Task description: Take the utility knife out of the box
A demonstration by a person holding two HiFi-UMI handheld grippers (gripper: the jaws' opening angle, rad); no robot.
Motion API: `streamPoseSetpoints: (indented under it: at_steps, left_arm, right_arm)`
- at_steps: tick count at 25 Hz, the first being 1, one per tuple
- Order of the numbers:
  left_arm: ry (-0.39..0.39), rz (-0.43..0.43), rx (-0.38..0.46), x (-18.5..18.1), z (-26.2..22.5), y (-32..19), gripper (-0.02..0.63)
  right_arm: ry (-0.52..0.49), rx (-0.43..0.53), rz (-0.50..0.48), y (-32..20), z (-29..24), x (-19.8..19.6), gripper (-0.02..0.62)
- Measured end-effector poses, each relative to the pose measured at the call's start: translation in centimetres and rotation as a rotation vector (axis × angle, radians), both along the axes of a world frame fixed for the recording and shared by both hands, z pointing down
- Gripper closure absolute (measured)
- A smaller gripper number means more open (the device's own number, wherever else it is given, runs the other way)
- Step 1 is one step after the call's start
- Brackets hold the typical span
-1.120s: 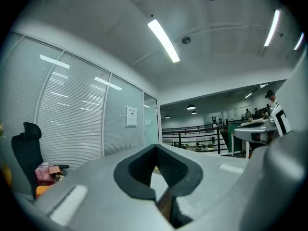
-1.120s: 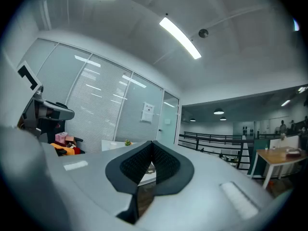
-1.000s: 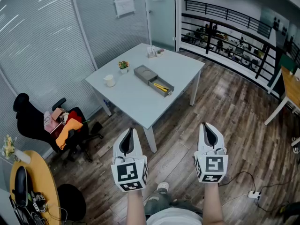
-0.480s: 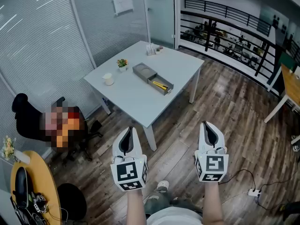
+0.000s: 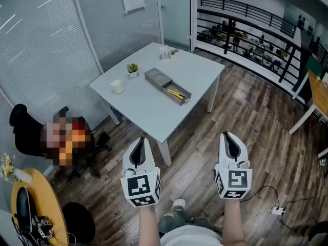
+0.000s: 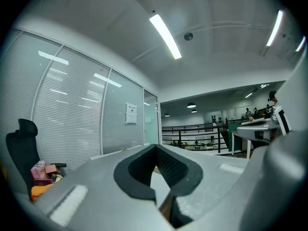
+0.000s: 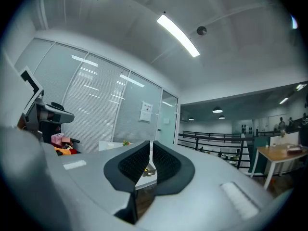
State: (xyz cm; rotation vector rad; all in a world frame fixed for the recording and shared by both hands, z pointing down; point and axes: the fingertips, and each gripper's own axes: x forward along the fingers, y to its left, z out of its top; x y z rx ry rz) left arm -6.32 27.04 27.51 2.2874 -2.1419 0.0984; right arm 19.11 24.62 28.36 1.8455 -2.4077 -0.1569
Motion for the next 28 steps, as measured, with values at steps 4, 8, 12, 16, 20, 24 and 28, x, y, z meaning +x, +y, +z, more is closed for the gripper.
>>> streamPoseSetpoints:
  at_steps: [4, 8, 12, 16, 20, 24, 28]
  left_arm:
    - [0.001, 0.009, -0.001, -1.1, 0.4, -2.5, 0.606]
    - [0.004, 0.021, 0.000, -1.9, 0.6, -4.9, 0.606]
    - [0.001, 0.048, -0.014, -2.2, 1.2, -6.9, 0.606]
    - [0.008, 0.061, -0.031, -2.6, 2.1, -8.2, 0.606]
    - [0.015, 0.062, -0.048, -2.9, 2.8, -9.0, 0.606]
    - [0.023, 0.055, -0.062, -3.1, 3.6, -9.6, 0.606]
    - [0.030, 0.031, -0.077, -3.4, 4.3, -10.9, 0.606]
  right_arm:
    - [0.002, -0.001, -0.018, -2.1, 0.3, -1.4, 0.514]
    - [0.015, -0.006, -0.016, -4.1, 0.5, -2.5, 0.454]
    - [-0.010, -0.002, 0.004, -5.6, 0.6, -2.9, 0.408]
    - [-0.039, -0.011, 0.018, -6.5, 1.0, -3.2, 0.386]
    - [-0.030, -0.031, 0.024, -7.3, 1.6, -3.3, 0.364]
    - [-0.027, -0.047, 0.018, -8.1, 2.2, -3.4, 0.357]
    - [-0.031, -0.054, 0.007, -9.6, 2.7, -3.3, 0.358]
